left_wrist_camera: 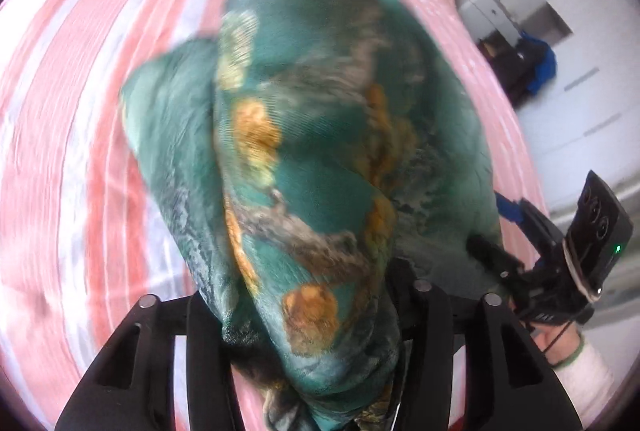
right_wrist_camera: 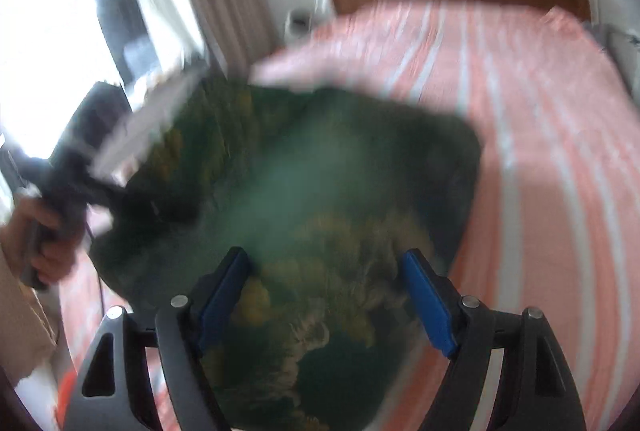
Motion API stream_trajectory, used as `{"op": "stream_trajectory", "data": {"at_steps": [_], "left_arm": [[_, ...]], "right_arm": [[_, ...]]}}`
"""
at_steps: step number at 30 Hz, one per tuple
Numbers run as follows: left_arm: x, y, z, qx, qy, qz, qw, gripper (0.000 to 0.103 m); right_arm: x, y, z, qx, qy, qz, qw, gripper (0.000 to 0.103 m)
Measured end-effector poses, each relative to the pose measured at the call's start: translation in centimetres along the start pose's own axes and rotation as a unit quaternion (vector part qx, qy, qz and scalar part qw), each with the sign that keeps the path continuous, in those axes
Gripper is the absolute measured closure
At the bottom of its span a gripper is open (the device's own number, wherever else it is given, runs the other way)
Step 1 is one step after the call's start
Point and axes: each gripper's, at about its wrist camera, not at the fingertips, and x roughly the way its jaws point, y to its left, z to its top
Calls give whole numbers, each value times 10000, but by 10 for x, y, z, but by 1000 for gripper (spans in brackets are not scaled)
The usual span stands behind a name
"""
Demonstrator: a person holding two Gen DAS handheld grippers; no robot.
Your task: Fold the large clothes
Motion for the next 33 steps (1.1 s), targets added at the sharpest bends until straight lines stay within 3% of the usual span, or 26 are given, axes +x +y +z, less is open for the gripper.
{"op": "stream_trajectory", "data": {"at_steps": [2, 4, 6, 9, 11, 12, 16, 18, 20, 22, 24, 33], "left_arm": [[13, 14, -12, -261, -60, -207, 9994, 48], [16, 26, -14, -474, -182, -422, 9978, 45], [12, 27, -19, -585, -241, -617, 9961, 41], [-5, 33, -22, -724, -330, -959, 9922, 24], [-22, 34, -28, -731, -504, -855, 9924, 8], [-34, 36, -35, -695, -611, -683, 9934, 4], [-63, 43, -63, -772, -786, -486, 9927, 4], [-84, 41, -83, -624, -1040, -116, 9925, 4], [-102, 17, -106, -206, -1415, 702, 9872, 3], [-124, -4, -114, 189, -1806, 1581, 9706, 3], [-136, -23, -131, 388, -2105, 2126, 9534, 2], [-154, -58, -141, 636, -2449, 3066, 9176, 2]], "right_arm": [[27, 12, -6, -182, 347, -357, 9986, 20], [40, 19, -9, -319, 376, -637, 9968, 18], [43, 17, -9, -234, 380, -710, 9965, 17], [29, 14, 0, -104, 310, -661, 9973, 17], [7, 9, 4, 76, 155, -597, 9981, 15], [-5, 11, 4, 167, 53, -614, 9980, 14], [-55, 6, -9, 486, -348, -827, 9948, 13], [-75, 5, -21, 635, -455, -837, 9934, 9], [-87, 1, -36, 740, -467, -852, 9925, 7], [-97, -2, -58, 813, -388, -878, 9921, 7], [-110, 3, -82, 846, -267, -945, 9916, 7], [-144, -4, -141, 1121, 195, -1170, 9866, 7]]}}
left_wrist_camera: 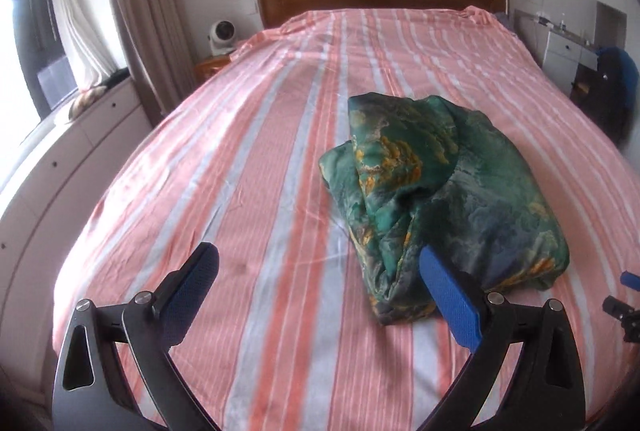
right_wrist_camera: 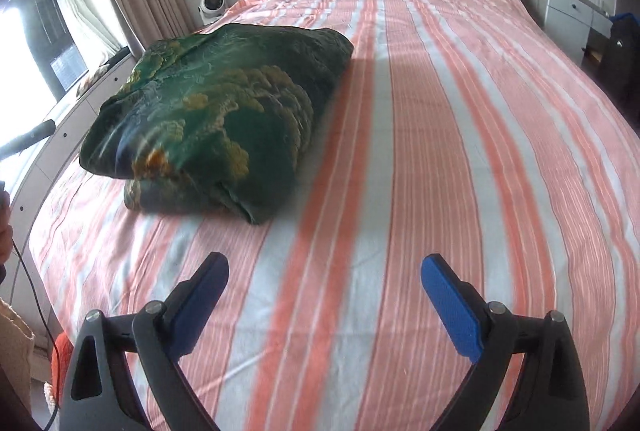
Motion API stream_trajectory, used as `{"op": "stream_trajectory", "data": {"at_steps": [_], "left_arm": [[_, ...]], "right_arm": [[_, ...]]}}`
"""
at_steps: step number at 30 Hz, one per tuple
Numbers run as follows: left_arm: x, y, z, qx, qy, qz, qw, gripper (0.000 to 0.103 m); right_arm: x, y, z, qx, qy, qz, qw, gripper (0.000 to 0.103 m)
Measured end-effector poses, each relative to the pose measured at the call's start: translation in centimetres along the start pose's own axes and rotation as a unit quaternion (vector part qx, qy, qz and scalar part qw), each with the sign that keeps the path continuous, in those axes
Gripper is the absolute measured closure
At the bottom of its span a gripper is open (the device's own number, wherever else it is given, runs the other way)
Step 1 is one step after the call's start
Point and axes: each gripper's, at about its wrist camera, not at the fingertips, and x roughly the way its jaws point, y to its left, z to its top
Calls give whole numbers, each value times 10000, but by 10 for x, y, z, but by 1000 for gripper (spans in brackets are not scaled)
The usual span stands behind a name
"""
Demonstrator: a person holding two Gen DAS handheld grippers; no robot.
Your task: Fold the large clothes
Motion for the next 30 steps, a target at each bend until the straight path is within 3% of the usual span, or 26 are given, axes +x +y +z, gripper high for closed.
{"op": "stream_trajectory", "data": {"at_steps": [6, 10, 12, 19, 21, 22, 23, 25, 27, 28, 30], "left_arm": [[4, -5, 0, 47, 23, 320, 9995, 0], [16, -11, -9, 143, 255, 650, 9975, 0], [26, -17, -21, 248, 380, 648, 9969, 0], [79, -29, -93, 53, 1108, -239, 9935, 1], [90, -27, -107, -112, 1434, -497, 9883, 4], [91, -22, -106, -248, 1511, -682, 9858, 12], [89, -15, -99, -445, 1544, -934, 9826, 18], [80, 5, -68, -1012, 1428, -1502, 9730, 18], [67, 26, -24, -1559, 1030, -2222, 9569, 12], [61, 33, -4, -1718, 794, -2516, 9491, 4], [61, 31, 33, -1623, 517, -3077, 9361, 0]], "right_arm": [[-6, -9, -14, 299, 110, 56, 9995, 7], [-7, -6, -24, 249, 64, -42, 9997, 7], [-7, -3, -31, 238, 43, -94, 9997, 7], [-7, -2, -55, 299, -98, -72, 9995, 7], [-10, -4, -59, 319, -215, 46, 9992, 7], [-12, -7, -60, 340, -264, 119, 9990, 7], [-14, -10, -61, 374, -311, 194, 9986, 7], [-15, -20, -56, 467, -390, 347, 9975, 7], [-15, -33, -39, 616, -474, 459, 9959, 7], [-15, -39, -27, 698, -528, 514, 9948, 7], [-16, -50, 7, 937, -715, 747, 9902, 7]]}}
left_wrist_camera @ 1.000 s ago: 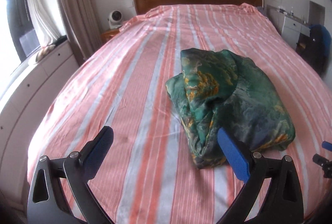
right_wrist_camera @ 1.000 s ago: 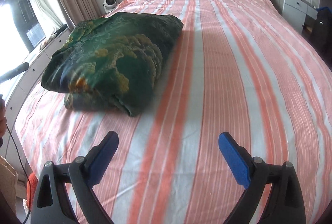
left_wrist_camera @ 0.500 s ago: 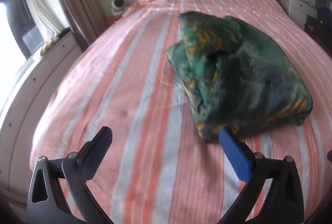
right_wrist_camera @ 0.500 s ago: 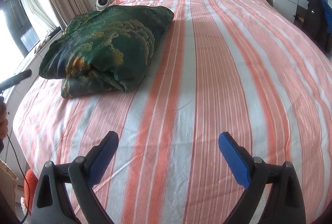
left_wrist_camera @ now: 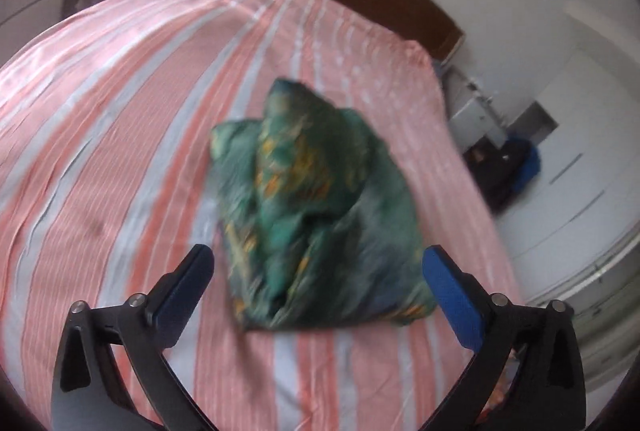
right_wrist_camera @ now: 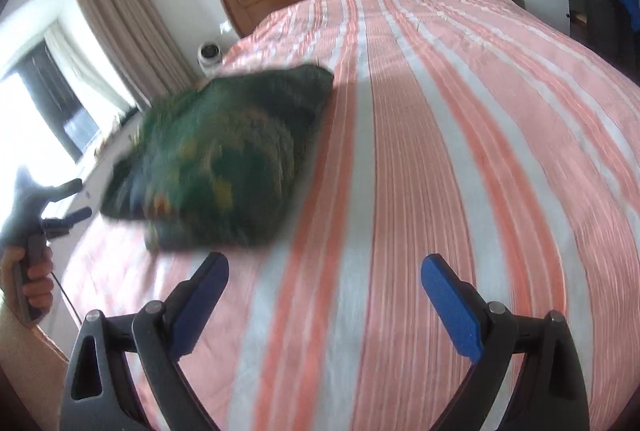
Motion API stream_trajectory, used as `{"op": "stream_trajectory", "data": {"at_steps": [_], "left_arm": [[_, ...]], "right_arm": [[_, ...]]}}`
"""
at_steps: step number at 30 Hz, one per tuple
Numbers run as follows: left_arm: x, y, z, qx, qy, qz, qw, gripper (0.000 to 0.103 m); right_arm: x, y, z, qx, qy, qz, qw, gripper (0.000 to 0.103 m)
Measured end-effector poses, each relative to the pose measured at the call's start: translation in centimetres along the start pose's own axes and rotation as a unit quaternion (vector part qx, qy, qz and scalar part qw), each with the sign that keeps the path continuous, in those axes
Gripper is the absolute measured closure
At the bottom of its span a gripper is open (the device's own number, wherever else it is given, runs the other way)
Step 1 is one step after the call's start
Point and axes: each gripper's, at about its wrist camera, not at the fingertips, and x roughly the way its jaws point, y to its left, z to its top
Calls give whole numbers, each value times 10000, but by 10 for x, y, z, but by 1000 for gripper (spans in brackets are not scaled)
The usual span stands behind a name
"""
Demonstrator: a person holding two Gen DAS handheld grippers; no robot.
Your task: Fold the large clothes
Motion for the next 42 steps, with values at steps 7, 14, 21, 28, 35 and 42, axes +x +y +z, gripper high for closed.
{"op": "stream_trajectory", "data": {"at_steps": [7, 14, 21, 28, 35, 42], "left_arm": [[109, 37, 4, 132, 1337, 412, 9901, 0], [175, 96, -30, -615, 1778, -41, 9821, 0], [199, 86, -34, -595, 1906, -114, 9798, 4], [147, 30, -14, -50, 1240, 49, 9923, 42], [122, -17, 2, 495, 704, -115, 9962, 35], [151, 13, -51, 536, 758, 641, 9936, 14]], "right_arm": [[75, 1, 97, 649, 541, 1214, 9890, 6], [209, 10, 76, 955, 1858, 1901, 9593, 0], [247, 34, 89, 756, 2074, 1885, 9569, 19], [180, 110, 107, -1182, 1118, 1262, 9786, 37], [119, 112, 141, -1203, 542, 1698, 9766, 37], [129, 53, 121, -640, 773, 1103, 9888, 2]]}}
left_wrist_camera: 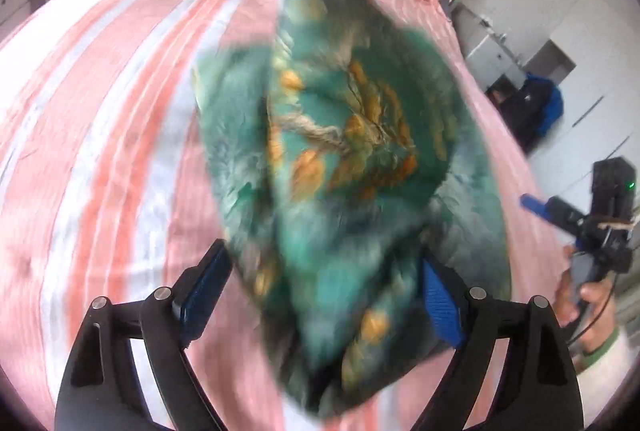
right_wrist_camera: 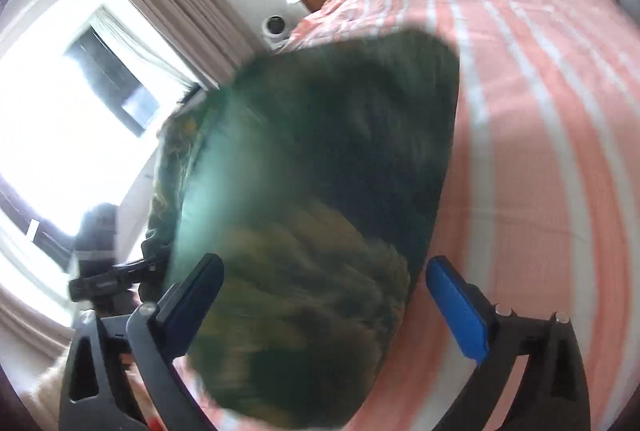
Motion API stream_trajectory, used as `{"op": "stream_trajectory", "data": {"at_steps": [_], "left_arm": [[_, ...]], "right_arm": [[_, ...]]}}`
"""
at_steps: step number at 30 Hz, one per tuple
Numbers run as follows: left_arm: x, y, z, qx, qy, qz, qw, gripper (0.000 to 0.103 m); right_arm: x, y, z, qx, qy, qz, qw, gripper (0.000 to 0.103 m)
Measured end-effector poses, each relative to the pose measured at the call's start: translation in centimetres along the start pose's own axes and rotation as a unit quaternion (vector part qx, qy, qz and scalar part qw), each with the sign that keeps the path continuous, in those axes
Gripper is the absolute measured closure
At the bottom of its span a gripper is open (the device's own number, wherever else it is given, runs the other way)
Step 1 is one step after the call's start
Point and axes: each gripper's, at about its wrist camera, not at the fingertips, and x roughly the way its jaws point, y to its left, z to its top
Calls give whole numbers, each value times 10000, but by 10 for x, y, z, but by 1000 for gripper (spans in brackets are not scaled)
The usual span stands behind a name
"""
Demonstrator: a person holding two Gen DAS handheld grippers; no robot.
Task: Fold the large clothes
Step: 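Release the bundle onto the bed and withdraw both grippers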
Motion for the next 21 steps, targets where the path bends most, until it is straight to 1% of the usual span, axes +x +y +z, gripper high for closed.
{"op": "stream_trajectory", "data": {"at_steps": [1, 2, 3, 4, 6, 7, 8, 9, 10, 11, 12, 13, 14, 15, 16, 19, 21], "left_arm": [[-12, -4, -12, 147, -235, 103, 9996, 13], [-26, -11, -24, 328, -504, 343, 9976, 11], [-42, -21, -37, 540, -767, 687, 9932, 9], [-56, -32, -49, 743, -1003, 987, 9873, 4], [-83, -60, -73, 1132, -1497, 1498, 9707, 1], [-93, -74, -84, 1242, -1728, 1675, 9626, 0], [-105, -88, -97, 1316, -1991, 1872, 9529, 0], [-113, -91, -102, 1339, -2148, 2049, 9455, 0], [-120, -98, -113, 1329, -2259, 2243, 9386, 0], [-126, -106, -109, 1267, -2312, 2501, 9316, 0], [-131, -113, -112, 1213, -2252, 2748, 9268, 0], [-133, -114, -114, 1233, -2110, 2868, 9263, 0], [-139, -124, -120, 1260, -1914, 2865, 9303, 0], [-141, -131, -124, 1263, -1712, 2809, 9359, 0], [-144, -137, -129, 1247, -1608, 2776, 9389, 0], [-160, -146, -157, 1143, -1629, 2832, 9382, 0], [-165, -152, -164, 1049, -1534, 2742, 9436, 0]], "right_arm": [[-6, 0, -8, -113, 4, -142, 9998, 2], [-16, 1, -18, -245, -3, -287, 9993, 2], [-30, 5, -28, -445, -58, -490, 9978, 2], [-46, 11, -38, -659, -161, -686, 9953, 2], [-76, 25, -59, -1152, -484, -1206, 9848, 2], [-90, 34, -70, -1356, -685, -1434, 9779, 2], [-108, 47, -81, -1527, -954, -1642, 9698, 2], [-124, 55, -94, -1609, -1262, -1784, 9625, 0], [-132, 58, -110, -1598, -1480, -1880, 9577, 0], [-142, 67, -126, -1511, -1681, -1972, 9540, 0], [-145, 71, -129, -1507, -1646, -2020, 9536, 0], [-139, 77, -131, -1564, -1464, -2080, 9544, 0], [-136, 87, -142, -1624, -1239, -2101, 9561, 0], [-139, 96, -152, -1645, -1142, -2103, 9569, 0], [-138, 102, -160, -1652, -1076, -2121, 9571, 0], [-139, 126, -187, -1689, -902, -2131, 9581, 0], [-140, 135, -202, -1660, -816, -2213, 9575, 0]]}}
